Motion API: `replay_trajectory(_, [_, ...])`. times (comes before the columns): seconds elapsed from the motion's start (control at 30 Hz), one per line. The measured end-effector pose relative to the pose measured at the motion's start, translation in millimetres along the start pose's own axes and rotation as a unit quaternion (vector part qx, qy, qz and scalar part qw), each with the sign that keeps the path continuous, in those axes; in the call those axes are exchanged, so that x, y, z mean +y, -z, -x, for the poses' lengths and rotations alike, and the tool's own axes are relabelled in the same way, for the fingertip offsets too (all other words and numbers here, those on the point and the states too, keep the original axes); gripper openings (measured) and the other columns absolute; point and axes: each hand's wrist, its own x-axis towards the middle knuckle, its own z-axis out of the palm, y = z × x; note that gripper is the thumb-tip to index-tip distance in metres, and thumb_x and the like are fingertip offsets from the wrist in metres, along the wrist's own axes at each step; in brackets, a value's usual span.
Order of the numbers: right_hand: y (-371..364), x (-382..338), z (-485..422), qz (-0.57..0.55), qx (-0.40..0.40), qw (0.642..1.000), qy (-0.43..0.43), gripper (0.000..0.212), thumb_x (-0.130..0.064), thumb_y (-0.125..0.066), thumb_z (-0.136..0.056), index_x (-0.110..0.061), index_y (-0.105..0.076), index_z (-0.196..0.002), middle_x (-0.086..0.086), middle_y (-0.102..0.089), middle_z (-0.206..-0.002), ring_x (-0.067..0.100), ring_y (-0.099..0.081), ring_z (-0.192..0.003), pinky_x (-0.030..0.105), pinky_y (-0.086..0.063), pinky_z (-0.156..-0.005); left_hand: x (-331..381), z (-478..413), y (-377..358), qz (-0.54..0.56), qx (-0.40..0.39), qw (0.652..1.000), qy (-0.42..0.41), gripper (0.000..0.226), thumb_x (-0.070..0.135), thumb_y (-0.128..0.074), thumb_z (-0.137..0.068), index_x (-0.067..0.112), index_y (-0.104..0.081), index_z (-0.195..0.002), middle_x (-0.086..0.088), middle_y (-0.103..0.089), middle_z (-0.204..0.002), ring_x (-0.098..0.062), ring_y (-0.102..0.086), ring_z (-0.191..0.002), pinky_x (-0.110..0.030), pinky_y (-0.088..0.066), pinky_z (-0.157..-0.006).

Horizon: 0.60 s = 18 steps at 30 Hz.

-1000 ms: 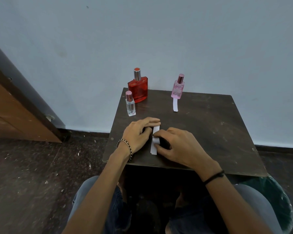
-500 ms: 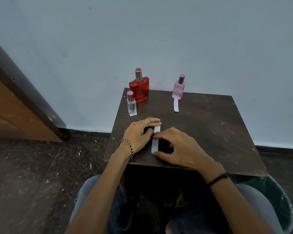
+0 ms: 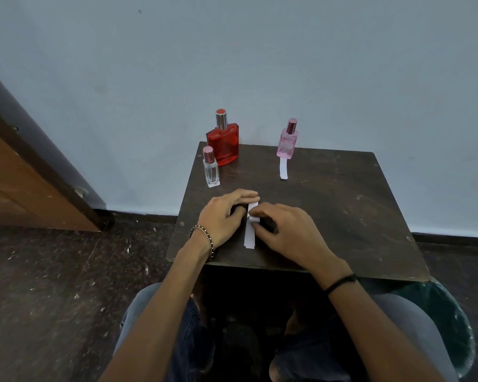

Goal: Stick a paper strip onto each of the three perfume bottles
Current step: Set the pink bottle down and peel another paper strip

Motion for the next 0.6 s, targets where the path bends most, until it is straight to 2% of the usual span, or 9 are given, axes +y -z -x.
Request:
replay_trajectory(0.07, [1,1,-1,-0.082,0.029,0.996,-0.034,0.020,-0.032,-0.063,-0.088,-0.027,-0.066,-0.107,-0.011,-0.073,-0.092,0.005,-0.068,-0.083,0.030,-0.056,-0.073,-2,1,0,-0.002,-0.004,1.000,-0.001,0.050,-0.002,-0.048,-0.090,0.031,-0.062,-0.125,0.023,-0.071,-0.116,0.003,-0.061,-0.111,-0.001,-0.040,-0.082])
replay_trajectory(0.13, [5,0,-1,-0.158,0.056,0.983,-0.078,0.017,-0.026,-0.068,-0.088,-0.023,-0.070,-0.105,-0.012,-0.075,-0.092,0.001,-0.069,-0.086,0.021,-0.056,-0.076,-3,1,0,-0.002,-0.010,1.000,-0.002,0.047,0.003,-0.051,-0.091,0.032,-0.061,-0.127,0.024,-0.070,-0.117,0.002,-0.060,-0.113,-0.007,-0.041,-0.086])
replay_trajectory(0.3, [7,3,-5,-0.261,0.048,0.947,-0.181,0.021,-0.029,-0.072,-0.086,-0.025,-0.066,-0.106,-0.010,-0.073,-0.094,0.002,-0.071,-0.081,0.024,-0.062,-0.069,-5,2,-3,-0.009,-0.004,1.000,-0.015,0.037,0.022,-0.063,-0.090,0.031,-0.061,-0.126,0.023,-0.069,-0.120,0.002,-0.058,-0.119,-0.023,-0.044,-0.100])
replay_trajectory(0.4, [6,7,-5,-0.271,0.044,0.941,-0.199,0.029,-0.024,-0.074,-0.085,-0.022,-0.063,-0.111,-0.010,-0.072,-0.096,0.004,-0.071,-0.082,0.022,-0.061,-0.068,-7,2,-7,-0.034,0.023,0.999,-0.025,0.035,0.032,-0.069,-0.088,0.032,-0.062,-0.123,0.023,-0.071,-0.115,0.001,-0.061,-0.114,-0.027,-0.049,-0.099])
replay_trajectory(0.5, [4,7,-2,-0.234,0.029,0.957,-0.168,0.034,-0.017,-0.076,-0.082,-0.024,-0.061,-0.113,-0.013,-0.069,-0.095,0.000,-0.069,-0.081,0.015,-0.056,-0.073,-6,2,-9,-0.030,0.045,0.998,-0.023,0.031,0.027,-0.071,-0.087,0.032,-0.065,-0.118,0.023,-0.073,-0.109,0.001,-0.063,-0.110,-0.027,-0.051,-0.094])
replay_trajectory(0.6, [-3,3,-1,-0.185,0.023,0.974,-0.129,0.033,-0.023,-0.071,-0.082,-0.031,-0.060,-0.112,-0.015,-0.069,-0.098,0.002,-0.066,-0.082,0.029,-0.058,-0.074,-6,3,-8,-0.028,0.044,0.999,-0.016,0.034,0.017,-0.071,-0.087,0.030,-0.066,-0.118,0.020,-0.074,-0.110,-0.001,-0.063,-0.112,-0.022,-0.049,-0.093])
